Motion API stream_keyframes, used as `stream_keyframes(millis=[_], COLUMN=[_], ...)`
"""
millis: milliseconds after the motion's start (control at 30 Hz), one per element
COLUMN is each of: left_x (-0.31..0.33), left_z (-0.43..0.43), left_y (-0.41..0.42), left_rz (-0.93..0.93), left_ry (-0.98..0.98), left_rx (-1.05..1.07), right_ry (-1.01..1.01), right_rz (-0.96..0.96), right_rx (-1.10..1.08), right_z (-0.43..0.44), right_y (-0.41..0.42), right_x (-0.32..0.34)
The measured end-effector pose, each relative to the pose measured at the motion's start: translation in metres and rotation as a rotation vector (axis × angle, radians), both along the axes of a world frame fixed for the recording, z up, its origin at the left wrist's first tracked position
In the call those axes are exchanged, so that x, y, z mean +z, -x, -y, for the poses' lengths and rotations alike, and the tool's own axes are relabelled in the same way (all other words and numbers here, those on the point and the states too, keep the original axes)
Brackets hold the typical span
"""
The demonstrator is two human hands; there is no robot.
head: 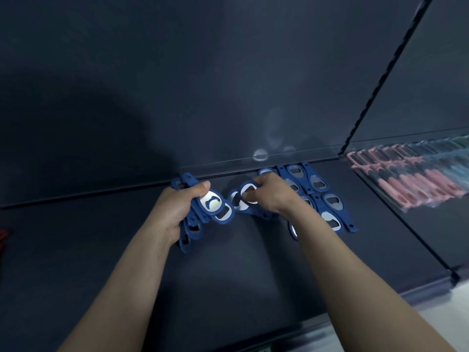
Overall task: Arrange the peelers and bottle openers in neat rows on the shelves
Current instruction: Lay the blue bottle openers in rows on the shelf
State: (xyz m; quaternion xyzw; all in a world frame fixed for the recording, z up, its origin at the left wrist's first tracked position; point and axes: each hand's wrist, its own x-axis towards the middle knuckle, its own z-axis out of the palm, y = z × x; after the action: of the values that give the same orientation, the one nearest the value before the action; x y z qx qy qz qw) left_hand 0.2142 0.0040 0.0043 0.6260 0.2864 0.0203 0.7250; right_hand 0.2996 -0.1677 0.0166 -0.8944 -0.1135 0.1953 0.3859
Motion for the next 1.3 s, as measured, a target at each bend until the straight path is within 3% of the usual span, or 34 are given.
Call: stream_keyframes(millis=[167,367,500,667,900,967,1100,1133,1300], left_x=[0.002,0.007,0.015,0.019,0.012,0.008,0.005,0.005,-0.002], left_z=[0.004,0.01,0.019,0.028,0.037,0.036,0.037,0.039,0.038], left_y=[0.005,0.01,0.008,0.001,-0.015,-0.021,-0.03,-0.031,-0.039], left_rz=[-0.011,-0.084,-0.175,-0.254,-0.2,-0.15,-0.14,-0.134,-0.21], left_ry=[0.003,-0.086,-0.257,-0.323,-0.374,-0.511,-1.127,-1.205,-1.268], left_rx=[0.022,-0.03,-0.106,-0.195,-0.254,-0.254,-0.327,-0.356,-0.505], right_ry=[-0.032,-0.201,-0.275,-0.38,-0.411,-0.364,-0.17,-0.114,0.054], right_rz=[0.05,0.048,0.065,0.021,-0.043,-0.057,0.045,0.092,0.193], right_rx=[0.164,0.054,0.006,0.092,-0.003,0.001,0.031,0.037,0.046], right_z=[-0.009,0.001,0.011,0.028,0.048,0.052,0.055,0.055,0.057], right_y=[-0.002,-0.006,-0.007,-0.003,0.003,0.005,0.012,0.013,0.017], right_x=[0.006,0.002,0.002,0.013,0.015,0.011,0.002,0.0,-0.005])
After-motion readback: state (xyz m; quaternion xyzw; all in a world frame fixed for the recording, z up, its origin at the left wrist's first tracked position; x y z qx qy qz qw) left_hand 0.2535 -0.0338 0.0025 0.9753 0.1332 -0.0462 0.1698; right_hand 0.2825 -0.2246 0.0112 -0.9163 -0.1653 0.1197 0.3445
